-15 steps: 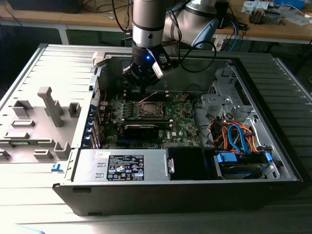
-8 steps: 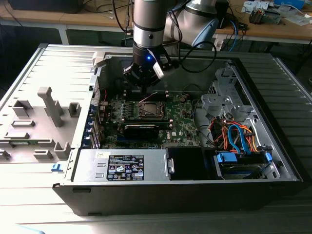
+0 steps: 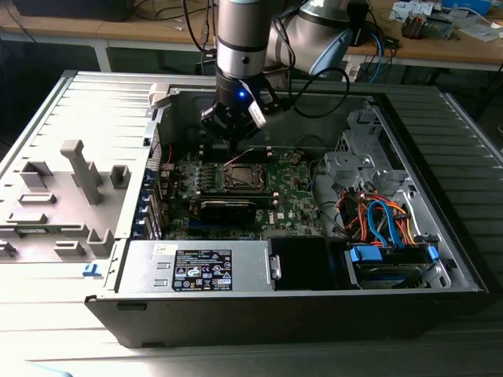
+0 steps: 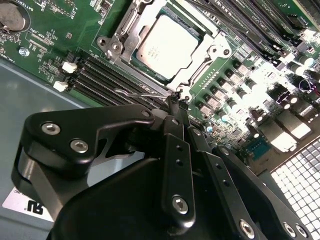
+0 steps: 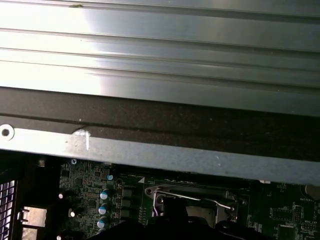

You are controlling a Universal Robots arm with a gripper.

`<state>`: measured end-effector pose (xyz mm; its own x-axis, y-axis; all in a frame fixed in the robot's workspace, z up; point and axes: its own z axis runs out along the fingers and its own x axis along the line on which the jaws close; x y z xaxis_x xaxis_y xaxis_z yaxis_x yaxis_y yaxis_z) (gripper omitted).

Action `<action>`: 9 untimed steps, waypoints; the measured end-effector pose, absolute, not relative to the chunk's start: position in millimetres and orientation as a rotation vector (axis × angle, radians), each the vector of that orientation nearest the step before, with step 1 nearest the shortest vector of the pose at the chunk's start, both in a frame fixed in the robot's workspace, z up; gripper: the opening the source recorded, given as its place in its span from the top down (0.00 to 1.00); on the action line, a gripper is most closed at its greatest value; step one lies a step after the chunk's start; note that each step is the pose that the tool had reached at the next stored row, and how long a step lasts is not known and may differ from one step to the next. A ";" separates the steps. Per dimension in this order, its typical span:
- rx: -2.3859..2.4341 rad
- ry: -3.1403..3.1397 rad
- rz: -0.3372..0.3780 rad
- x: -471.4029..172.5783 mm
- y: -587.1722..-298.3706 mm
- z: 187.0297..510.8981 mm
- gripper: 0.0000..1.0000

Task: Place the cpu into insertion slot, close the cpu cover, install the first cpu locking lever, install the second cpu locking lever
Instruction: 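Install the first cpu locking lever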

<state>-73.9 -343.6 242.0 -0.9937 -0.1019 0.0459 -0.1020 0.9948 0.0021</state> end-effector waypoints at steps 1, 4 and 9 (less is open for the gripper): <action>0.158 -3.092 0.000 -73.7 -343.6 241.9 0.89; 0.158 -3.092 0.000 -73.0 -343.6 241.4 0.89; 0.158 -3.092 0.000 -71.2 -343.6 240.6 0.89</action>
<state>-71.2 -343.6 240.6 -0.9937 -0.1020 0.0459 -0.1020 0.9948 0.0021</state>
